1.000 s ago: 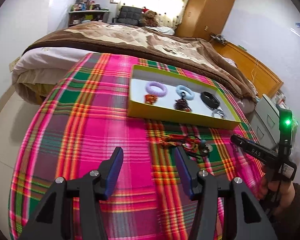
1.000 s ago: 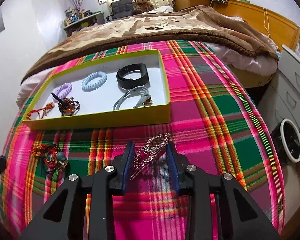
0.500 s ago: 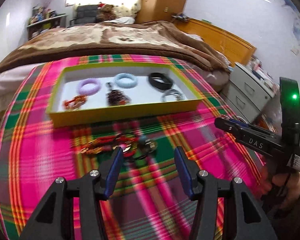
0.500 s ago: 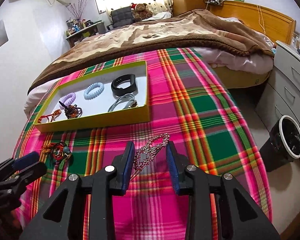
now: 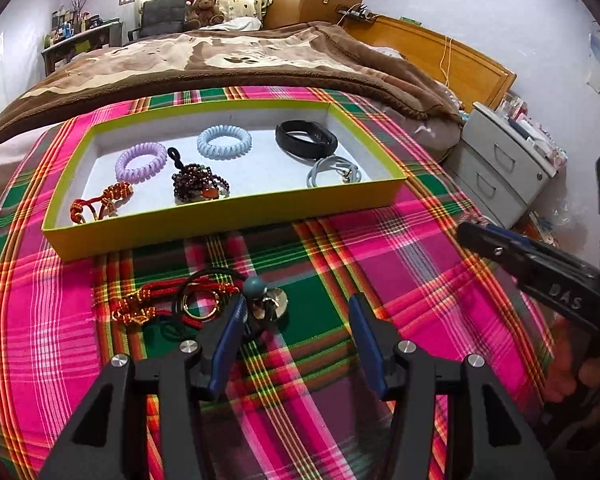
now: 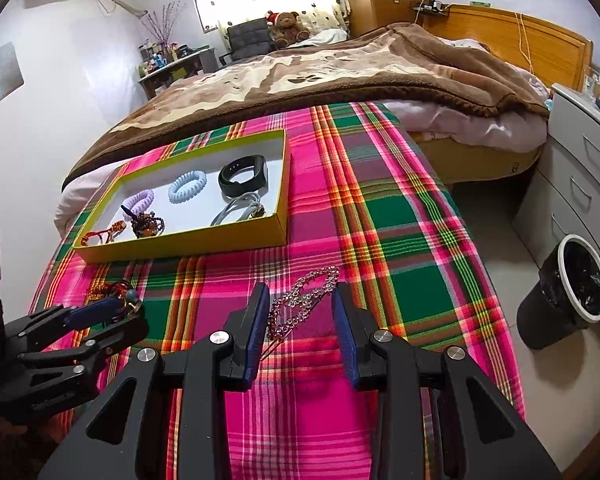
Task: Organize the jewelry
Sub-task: 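Grasp the black cord hair tie with the left tool while the right tool holds the clip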
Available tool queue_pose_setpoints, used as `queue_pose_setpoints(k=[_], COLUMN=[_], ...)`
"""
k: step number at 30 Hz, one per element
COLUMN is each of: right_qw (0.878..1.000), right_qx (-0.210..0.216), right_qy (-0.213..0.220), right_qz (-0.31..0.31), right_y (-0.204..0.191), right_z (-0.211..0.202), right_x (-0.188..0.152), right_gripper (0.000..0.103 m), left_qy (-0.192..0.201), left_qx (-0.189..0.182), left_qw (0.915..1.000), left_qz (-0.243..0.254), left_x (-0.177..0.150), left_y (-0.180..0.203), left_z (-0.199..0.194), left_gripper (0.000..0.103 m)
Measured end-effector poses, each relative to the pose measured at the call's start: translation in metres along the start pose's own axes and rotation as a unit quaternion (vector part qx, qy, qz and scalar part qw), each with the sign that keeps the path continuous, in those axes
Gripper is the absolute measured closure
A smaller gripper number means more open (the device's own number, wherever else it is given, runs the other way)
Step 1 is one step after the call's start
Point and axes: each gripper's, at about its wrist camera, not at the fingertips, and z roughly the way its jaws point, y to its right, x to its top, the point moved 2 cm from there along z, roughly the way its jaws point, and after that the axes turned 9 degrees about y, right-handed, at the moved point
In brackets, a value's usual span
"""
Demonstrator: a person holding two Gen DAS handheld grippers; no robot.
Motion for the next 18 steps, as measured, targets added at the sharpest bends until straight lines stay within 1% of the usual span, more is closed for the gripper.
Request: queue_pose_setpoints(k=[1,3,5,7,9,11,15,18], right_qw=[1.0,1.0,1.0,1.0,1.0,1.0,1.0,1.0], right_qx=[0.002,0.004,0.005,0.007,0.008,0.01,0.01,0.012], right_qy=[0.002,0.004,0.006,0.007,0.007,0.008,0.009,0.009], right_qz=[0.001,0.001,0.001,0.001,0.002,0.001,-0.004,-0.005], right_y=[0.0004,0.0005,0.0003,0.001,0.0009,0.0005,-0.0009,-0.002], right_z=[-0.0008,-0.0025,-0.0037,-0.004,-0.0047,-0.0051,-0.0066,-0.0073], right_x=[0.0005,0.0008,0.001,0.0011,0.0008,0.0005,0.0004,-0.0004], right_gripper=[0.07,0.07,0.07,0.07,0.07,0.07,0.07,0.07], left_qy=[-0.002,-0.005,-0.004,-0.009,-0.013,-0.014,-0.013,-0.014], left_qx=[0.008,0.025,0.029,0.027,0.035,0.044,0.052,0.053], left_qw=[1.0,0.9996,0.9993,0.9994,0.999,0.9983,0.9977,0.9975], left_qz=[0.003,0.014,0.021,0.02,0.024,0.035,0.042,0.045], left_x=[-0.0001,-0.0006,0.0003,0.0003,0.0001,-0.0004,-0.0006,-0.0008], left_y=[0.0005,0.0007,0.0017,0.0014,0.0013,0.0034,0.0039,0.0041], left_z=[0.0018,0.0054,0.0066,0.0087,0.011,0.0115,0.0106,0.0087], left_gripper=[0.049,0.057,0.058,0.067,0.073,0.074,0.082,0.082])
